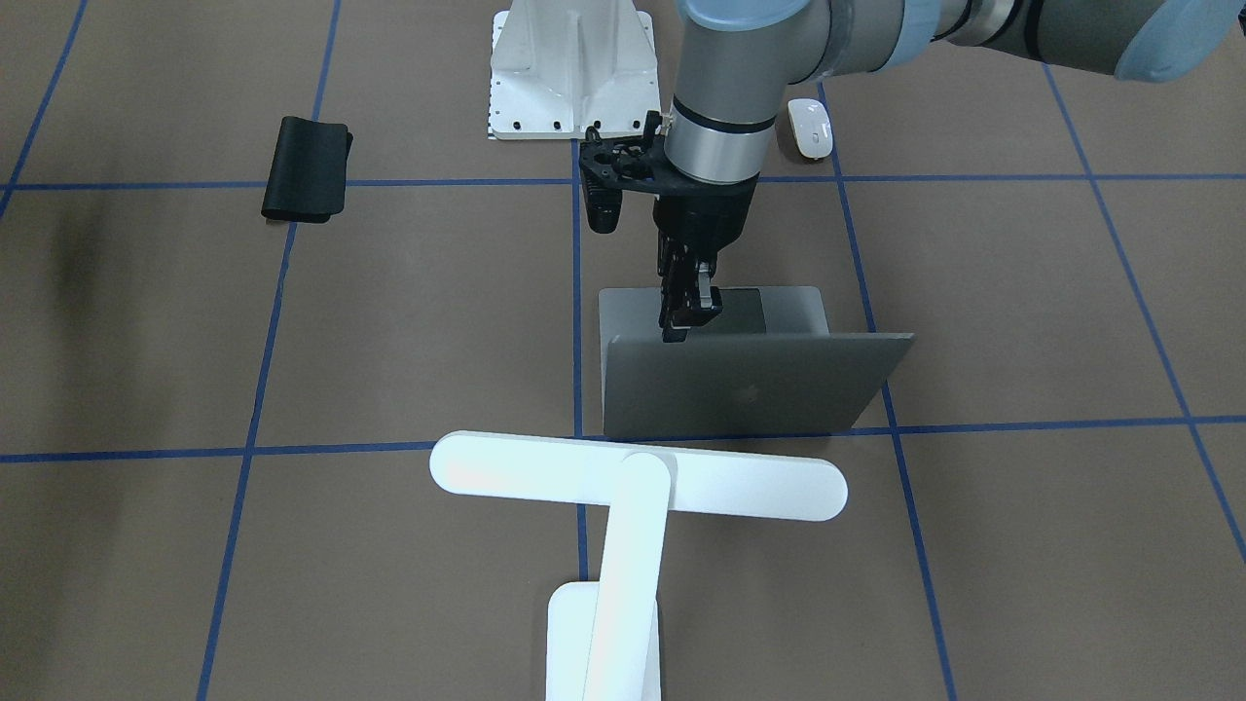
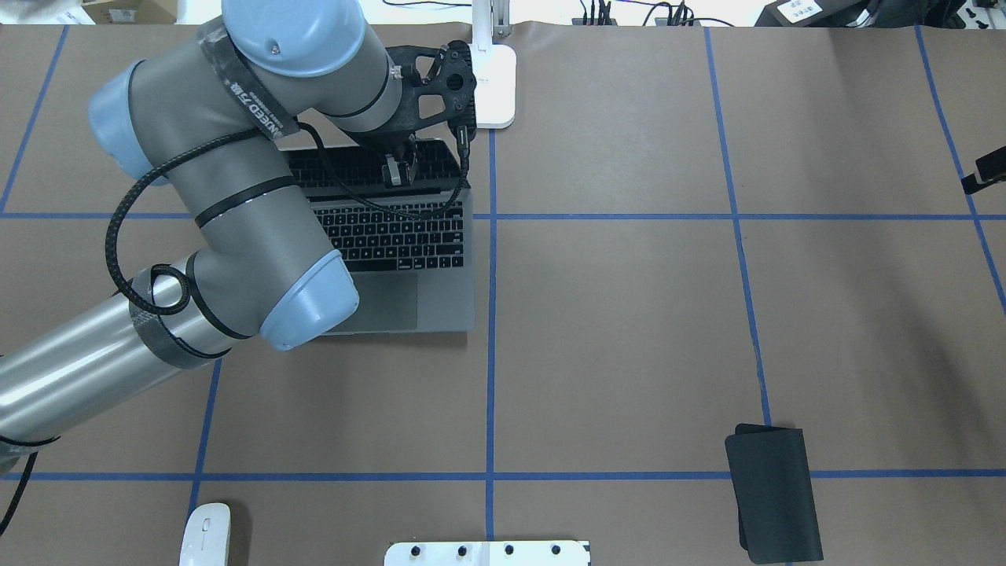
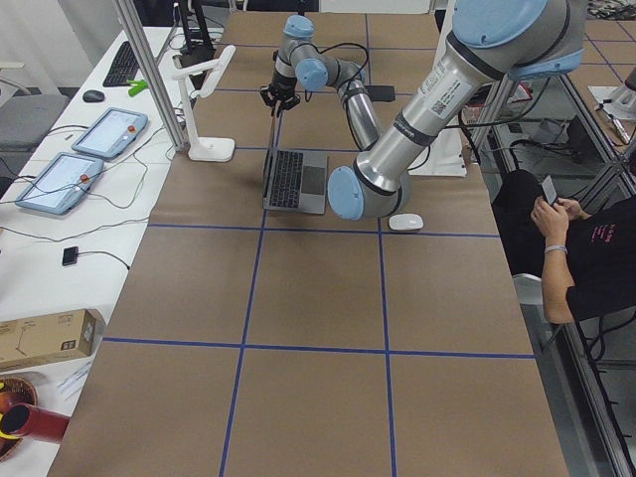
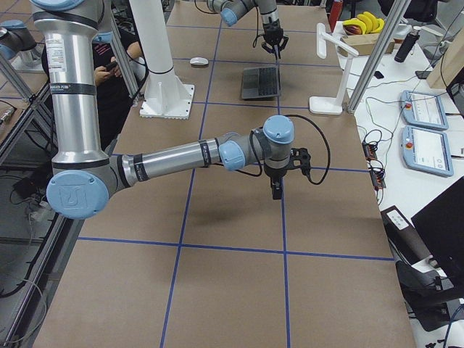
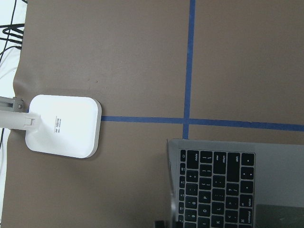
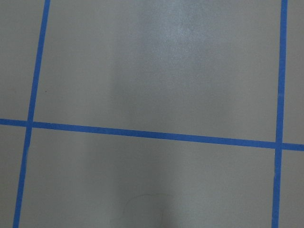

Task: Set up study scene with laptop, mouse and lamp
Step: 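Slide the laptop with the left gripper toward the white lamp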

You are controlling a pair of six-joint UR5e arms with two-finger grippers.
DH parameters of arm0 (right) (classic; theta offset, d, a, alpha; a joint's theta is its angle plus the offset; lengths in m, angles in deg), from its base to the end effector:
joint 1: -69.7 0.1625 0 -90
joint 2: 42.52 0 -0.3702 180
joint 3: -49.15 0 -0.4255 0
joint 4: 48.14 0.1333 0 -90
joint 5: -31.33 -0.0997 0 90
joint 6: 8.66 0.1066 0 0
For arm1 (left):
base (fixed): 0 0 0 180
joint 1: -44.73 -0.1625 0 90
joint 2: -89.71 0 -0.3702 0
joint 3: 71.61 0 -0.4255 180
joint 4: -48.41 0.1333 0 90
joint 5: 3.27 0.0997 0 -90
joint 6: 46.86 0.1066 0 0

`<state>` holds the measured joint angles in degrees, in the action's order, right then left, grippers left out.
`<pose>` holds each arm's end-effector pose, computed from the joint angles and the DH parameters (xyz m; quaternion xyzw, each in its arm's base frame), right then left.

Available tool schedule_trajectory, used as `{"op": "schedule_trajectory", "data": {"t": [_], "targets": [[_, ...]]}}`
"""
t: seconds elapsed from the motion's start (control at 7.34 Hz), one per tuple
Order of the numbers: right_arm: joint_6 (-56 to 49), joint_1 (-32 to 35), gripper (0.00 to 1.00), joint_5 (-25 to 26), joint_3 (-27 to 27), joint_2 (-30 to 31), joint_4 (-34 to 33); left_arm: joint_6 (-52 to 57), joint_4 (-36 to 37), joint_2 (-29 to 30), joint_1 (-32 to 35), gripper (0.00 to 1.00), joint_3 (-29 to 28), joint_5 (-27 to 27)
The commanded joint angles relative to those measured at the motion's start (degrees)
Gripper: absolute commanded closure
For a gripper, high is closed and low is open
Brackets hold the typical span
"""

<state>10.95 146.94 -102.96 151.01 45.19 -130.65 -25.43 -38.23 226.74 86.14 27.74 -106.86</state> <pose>-0.0637 -0.5477 0.4625 0.0638 -0.4040 -0.0163 0.9124 0.4153 -0.5106 0.0432 0.4060 0.2070 0.5530 0.6975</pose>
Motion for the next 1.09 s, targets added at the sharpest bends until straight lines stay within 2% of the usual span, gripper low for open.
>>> {"op": "schedule_trajectory", "data": {"t": [0.0, 0.54, 0.68, 0.82, 0.95], "targets": [[-0.01, 0.01, 0.00, 0.00, 0.00, 0.00, -0.02, -0.34, 0.06, 0.00, -0.01, 0.56, 0.14, 0.15], [0.00, -0.08, 0.00, -0.17, -0.61, -1.48, -0.02, -0.43, 0.15, -1.48, 0.17, 0.48, 1.98, -0.03], [-0.01, -0.69, 0.00, -0.35, -0.18, -1.93, -0.11, -0.43, 0.41, -3.41, 0.34, 0.42, 3.73, -0.12], [0.34, -2.52, 0.00, -1.22, 0.09, -2.63, -0.02, -0.51, 0.68, -5.60, 0.52, 0.38, 5.92, -0.20], [2.00, -2.80, 0.00, -4.80, 0.79, -2.72, -0.11, -0.69, 0.77, -7.71, 0.96, 0.34, 8.21, -0.38]]}}
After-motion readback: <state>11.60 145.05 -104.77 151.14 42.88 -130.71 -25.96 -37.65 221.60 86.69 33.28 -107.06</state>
